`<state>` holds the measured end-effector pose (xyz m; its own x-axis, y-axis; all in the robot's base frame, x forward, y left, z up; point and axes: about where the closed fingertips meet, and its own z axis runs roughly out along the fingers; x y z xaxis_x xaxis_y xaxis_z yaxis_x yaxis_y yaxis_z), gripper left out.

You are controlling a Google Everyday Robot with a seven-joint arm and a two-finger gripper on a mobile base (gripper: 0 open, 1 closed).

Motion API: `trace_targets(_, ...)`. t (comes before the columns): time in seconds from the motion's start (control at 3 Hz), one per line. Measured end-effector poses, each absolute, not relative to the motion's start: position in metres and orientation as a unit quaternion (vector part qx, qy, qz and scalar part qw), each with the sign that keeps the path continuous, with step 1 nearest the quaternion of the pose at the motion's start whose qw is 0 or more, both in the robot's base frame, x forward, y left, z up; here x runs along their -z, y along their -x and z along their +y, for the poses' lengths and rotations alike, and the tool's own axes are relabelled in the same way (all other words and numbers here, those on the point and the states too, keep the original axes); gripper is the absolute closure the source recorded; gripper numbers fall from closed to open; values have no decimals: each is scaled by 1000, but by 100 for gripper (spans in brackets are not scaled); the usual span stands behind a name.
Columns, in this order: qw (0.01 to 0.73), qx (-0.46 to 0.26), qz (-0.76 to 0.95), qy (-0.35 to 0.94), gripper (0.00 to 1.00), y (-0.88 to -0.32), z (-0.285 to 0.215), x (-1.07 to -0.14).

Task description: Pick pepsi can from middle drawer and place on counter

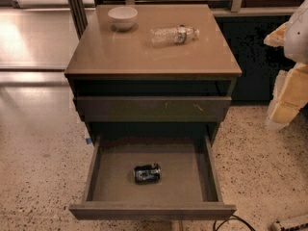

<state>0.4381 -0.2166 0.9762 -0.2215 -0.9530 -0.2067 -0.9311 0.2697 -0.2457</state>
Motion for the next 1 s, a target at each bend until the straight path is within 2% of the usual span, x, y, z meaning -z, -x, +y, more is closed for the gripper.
trace_targets(0.67,169,28,773,610,0,-441,-214,-960)
trace_targets(1.0,174,6,770,614,0,-445,-208,-913)
